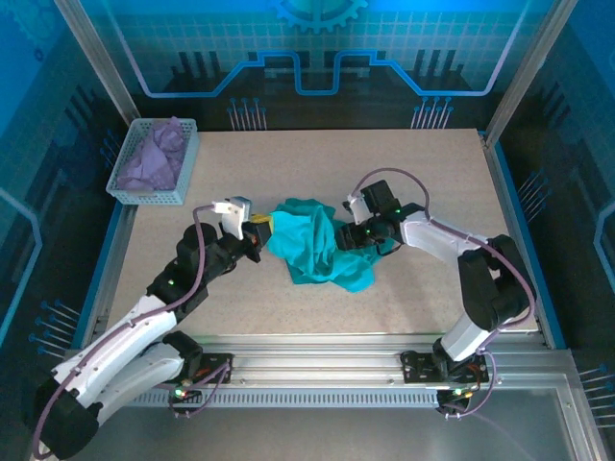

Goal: Fold the inside-out t-shirt

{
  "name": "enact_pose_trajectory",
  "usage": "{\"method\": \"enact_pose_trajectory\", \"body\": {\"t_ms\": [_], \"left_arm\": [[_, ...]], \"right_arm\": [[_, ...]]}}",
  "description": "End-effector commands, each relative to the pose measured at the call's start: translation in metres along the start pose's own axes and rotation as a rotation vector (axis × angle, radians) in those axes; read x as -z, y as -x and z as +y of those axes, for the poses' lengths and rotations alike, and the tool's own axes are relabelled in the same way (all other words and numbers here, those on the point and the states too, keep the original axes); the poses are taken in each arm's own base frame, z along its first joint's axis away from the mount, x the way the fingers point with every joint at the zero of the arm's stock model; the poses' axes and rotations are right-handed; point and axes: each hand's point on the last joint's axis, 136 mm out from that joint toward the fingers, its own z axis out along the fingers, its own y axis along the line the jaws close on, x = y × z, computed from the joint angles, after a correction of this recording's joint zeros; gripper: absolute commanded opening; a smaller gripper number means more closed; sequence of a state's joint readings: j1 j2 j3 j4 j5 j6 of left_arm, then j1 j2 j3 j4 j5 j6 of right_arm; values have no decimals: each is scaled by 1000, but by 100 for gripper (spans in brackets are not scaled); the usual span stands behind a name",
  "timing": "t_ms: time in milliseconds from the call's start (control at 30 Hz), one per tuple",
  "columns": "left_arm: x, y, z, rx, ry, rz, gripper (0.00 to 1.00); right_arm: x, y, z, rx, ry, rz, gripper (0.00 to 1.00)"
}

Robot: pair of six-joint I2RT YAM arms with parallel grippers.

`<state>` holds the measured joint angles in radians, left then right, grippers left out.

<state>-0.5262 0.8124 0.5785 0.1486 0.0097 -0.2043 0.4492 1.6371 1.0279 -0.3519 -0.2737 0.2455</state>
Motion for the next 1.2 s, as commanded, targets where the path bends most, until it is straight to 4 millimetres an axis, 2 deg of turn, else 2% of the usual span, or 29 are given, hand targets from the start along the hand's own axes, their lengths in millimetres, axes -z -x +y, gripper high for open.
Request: {"method": "enact_pose_trajectory", "body": {"t_ms": [0, 33, 100, 200, 300, 367, 400, 433, 500, 600, 700, 800, 867, 967, 1067, 1167], "left_arm": [[2, 18, 9, 6, 57, -62, 0], [2, 23, 13, 20, 85, -75, 0], [3, 33, 21, 54, 125, -104, 0], [6, 60, 37, 109, 200, -182, 0], [10, 104, 49, 180, 220, -275, 0], [14, 136, 49, 227, 185, -321, 0], [14, 151, 47, 236, 164, -339, 0], [13, 160, 43, 231, 148, -345, 0], [8, 164, 39, 231, 124, -328, 0], [-2, 149, 41, 258, 113, -285, 0], [-8, 132, 46, 274, 113, -256, 0], [-8, 120, 50, 269, 131, -236, 0], [-6, 115, 53, 257, 144, -226, 0], [-1, 110, 56, 240, 169, -226, 0], [1, 107, 58, 228, 179, -220, 0], [2, 104, 59, 219, 185, -216, 0]], "right_arm": [[2, 19, 22, -24, 150, -53, 21], [7, 27, 23, -31, 171, -83, 12], [24, 49, 15, -60, 183, -165, 0], [75, 91, -2, -87, 151, -365, 0], [137, 129, -4, -37, 79, -571, 0], [171, 143, -2, 8, 18, -662, 0], [183, 146, -1, 22, -17, -683, 0], [186, 144, -4, 26, -54, -673, 0], [171, 132, -12, 16, -123, -592, 4], [123, 99, -24, -6, -196, -417, 33], [78, 75, -19, 5, -199, -287, 47], [40, 62, 9, 58, -130, -200, 55], [20, 56, 27, 78, -78, -154, 61], [-8, 50, 47, 94, -14, -100, 66], [-33, 45, 60, 103, 16, -42, 69], [-58, 37, 59, 100, -6, 20, 68]]}}
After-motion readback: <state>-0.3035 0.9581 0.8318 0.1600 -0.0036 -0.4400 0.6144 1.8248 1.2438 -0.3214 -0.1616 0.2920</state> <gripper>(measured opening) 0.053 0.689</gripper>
